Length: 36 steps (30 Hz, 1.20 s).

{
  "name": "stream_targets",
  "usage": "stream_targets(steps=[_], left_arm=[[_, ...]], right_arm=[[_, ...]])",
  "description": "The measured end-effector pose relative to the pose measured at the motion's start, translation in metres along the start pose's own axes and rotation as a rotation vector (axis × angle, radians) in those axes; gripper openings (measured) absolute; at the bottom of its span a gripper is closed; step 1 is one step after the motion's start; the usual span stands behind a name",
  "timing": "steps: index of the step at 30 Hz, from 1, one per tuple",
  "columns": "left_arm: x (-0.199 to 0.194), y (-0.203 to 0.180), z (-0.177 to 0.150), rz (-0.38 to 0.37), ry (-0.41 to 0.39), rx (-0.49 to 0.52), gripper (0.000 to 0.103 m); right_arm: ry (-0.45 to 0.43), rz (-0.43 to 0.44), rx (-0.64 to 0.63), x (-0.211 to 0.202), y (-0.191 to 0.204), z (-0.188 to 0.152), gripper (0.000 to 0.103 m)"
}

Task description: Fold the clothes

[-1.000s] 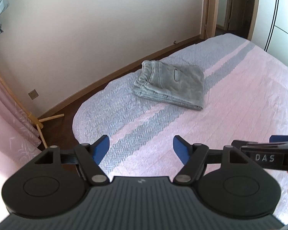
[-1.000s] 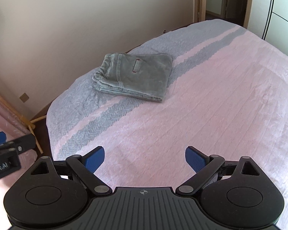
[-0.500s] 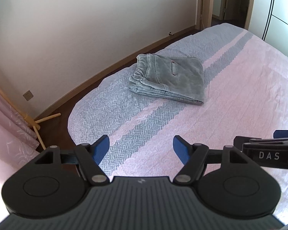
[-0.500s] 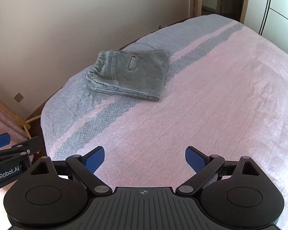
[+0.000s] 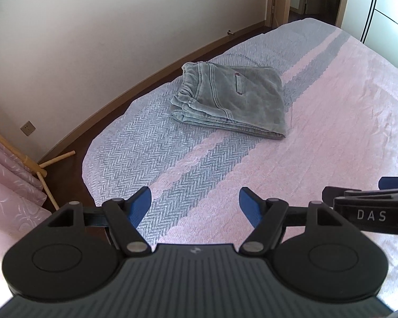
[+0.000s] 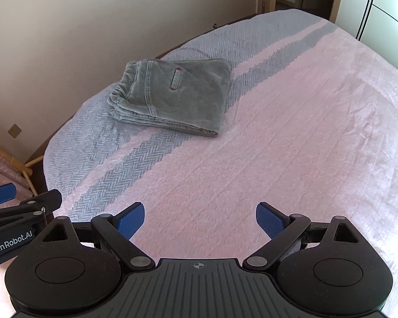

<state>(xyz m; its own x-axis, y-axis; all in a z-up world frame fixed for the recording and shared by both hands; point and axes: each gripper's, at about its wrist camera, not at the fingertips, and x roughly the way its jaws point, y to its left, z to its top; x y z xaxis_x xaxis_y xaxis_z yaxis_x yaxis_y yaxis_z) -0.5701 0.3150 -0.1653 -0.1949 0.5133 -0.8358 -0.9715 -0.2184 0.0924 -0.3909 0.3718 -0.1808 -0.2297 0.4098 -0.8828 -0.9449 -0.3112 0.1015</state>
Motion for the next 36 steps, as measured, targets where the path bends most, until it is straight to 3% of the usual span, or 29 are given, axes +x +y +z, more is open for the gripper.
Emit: stream_targets(steps=[18,36], left_arm=[[0.044,-0.009,0.036,-0.019,0.026,0.0,0.07],[0.055,-0.025,0.045,-0.013,0.042,0.014,0.07]], right_arm=[[0.048,-0.019,0.027,0.045,-0.014,0.027,0.094],[0.06,-0.015,0.055,0.059,-0.029,0.039,0.094]])
